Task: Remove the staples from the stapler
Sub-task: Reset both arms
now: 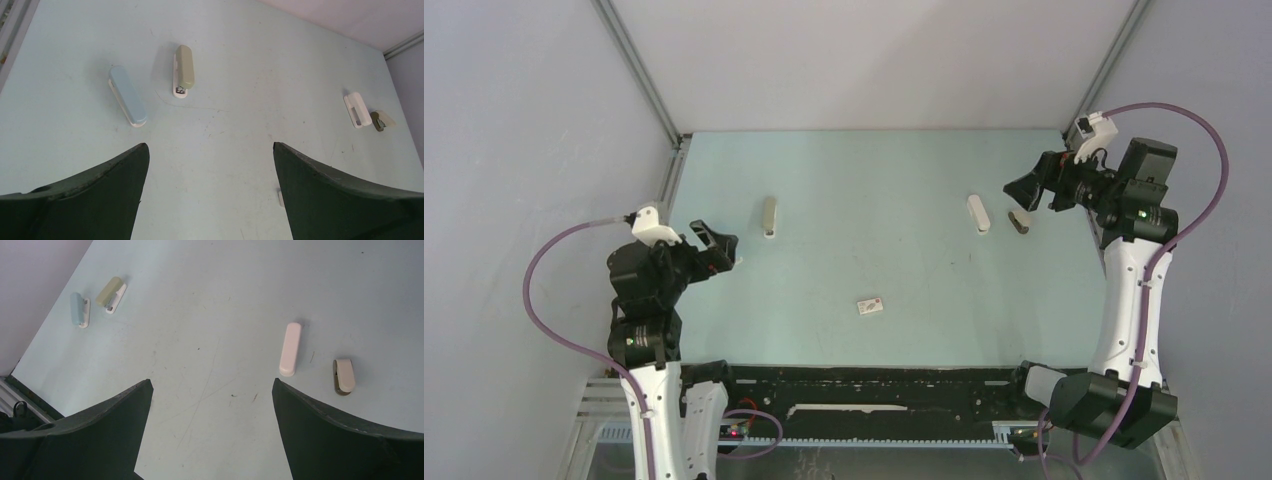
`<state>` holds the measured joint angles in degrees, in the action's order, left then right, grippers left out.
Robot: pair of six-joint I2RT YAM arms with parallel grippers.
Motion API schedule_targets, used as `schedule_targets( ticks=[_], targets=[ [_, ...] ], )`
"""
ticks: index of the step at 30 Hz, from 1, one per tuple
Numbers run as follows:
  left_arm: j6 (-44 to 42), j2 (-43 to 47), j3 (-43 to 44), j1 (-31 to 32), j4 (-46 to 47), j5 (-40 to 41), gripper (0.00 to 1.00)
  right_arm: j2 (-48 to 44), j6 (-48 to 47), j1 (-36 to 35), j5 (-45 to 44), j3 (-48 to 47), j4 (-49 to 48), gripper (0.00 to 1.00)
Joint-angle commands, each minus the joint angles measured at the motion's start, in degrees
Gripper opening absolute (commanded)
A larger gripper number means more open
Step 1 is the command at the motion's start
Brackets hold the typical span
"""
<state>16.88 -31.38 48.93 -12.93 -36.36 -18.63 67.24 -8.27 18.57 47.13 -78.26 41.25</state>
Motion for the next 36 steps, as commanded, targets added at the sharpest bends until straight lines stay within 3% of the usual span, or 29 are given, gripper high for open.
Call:
schedule_targets(
  ticks=[1,21,28,36],
  targets=[
    [-1.0,0.7,1.6,-0.4,0.4,-0.9,1.0,-1.3,1.5,0.4,1.1,0.3,-1.5,1.0],
    [1.4,1.0,1.7,-0.4,1.6,-1.5,1.0,-3.4,1.9,2.0,0.3,0.8,-1.8,1.0],
    [5.3,2.7,-0.4,-0.5,6.1,-0.8,1.0,-2.1,3.5,2.3,6.0,0.9,-0.3,1.0],
    [9.4,2.7,-4.6,-0.5,11.6,-7.2,1.0,-0.6,5.5,2.2,12.7,2.9,-0.7,1.0]
  ],
)
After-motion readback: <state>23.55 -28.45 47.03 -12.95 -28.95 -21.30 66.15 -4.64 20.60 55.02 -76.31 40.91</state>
